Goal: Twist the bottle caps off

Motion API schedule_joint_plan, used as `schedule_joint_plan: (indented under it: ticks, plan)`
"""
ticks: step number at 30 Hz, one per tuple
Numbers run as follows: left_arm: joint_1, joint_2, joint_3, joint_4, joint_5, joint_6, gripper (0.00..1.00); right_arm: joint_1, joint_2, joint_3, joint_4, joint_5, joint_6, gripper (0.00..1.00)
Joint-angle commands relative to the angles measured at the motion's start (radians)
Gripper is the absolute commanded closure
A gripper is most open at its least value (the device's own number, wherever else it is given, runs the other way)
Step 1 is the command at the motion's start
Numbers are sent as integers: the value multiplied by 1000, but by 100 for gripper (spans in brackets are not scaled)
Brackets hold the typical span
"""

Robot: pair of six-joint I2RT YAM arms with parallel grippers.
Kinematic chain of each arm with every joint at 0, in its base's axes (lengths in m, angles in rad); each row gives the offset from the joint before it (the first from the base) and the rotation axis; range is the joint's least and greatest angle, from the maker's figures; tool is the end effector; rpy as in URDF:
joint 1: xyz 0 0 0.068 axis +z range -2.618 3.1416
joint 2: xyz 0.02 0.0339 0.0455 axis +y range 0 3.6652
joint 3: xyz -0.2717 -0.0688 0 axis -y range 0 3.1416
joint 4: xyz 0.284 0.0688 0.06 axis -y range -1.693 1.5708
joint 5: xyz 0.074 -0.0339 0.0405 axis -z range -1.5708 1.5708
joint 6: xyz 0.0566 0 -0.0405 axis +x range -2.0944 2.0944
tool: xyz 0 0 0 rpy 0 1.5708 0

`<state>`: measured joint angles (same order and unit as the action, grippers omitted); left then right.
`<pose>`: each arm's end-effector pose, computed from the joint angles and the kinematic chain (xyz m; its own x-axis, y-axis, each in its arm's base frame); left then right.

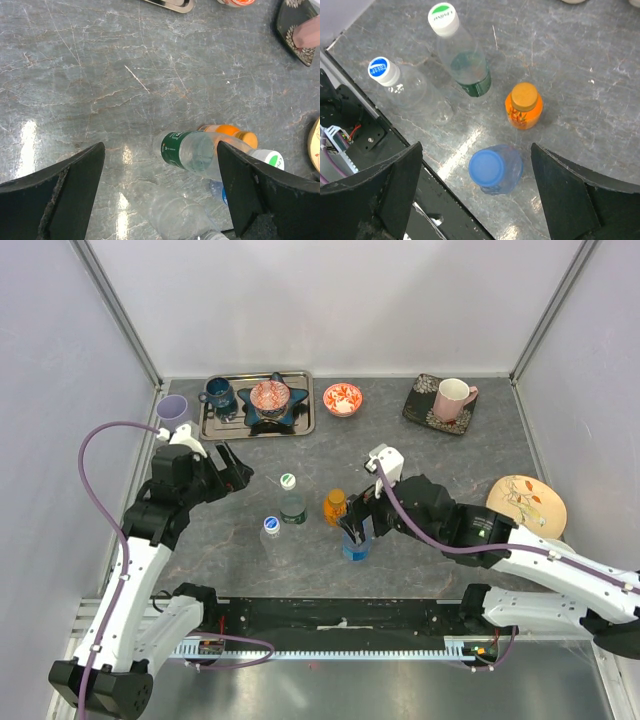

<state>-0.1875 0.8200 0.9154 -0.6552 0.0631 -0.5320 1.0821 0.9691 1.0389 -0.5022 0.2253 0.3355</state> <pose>0.2176 -0.0449 0.3296 -0.5706 -0.4070 -0.7133 -0.0591 0.8866 -0.4587 0.1345 0.2259 0.3630 -0.4378 -0.1397 -0.8882 -0.6580 0.7230 0.2105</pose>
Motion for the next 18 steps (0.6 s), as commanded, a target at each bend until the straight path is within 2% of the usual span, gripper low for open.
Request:
schedule_joint_plan:
  ticks: [1, 18]
  plan:
    - [-4, -10, -7, 40, 21, 24, 1, 27, 8, -34, -3, 94, 37, 6]
    - [-4, -21, -27, 40, 18, 40, 2, 29, 59, -114, 48, 121, 88, 32]
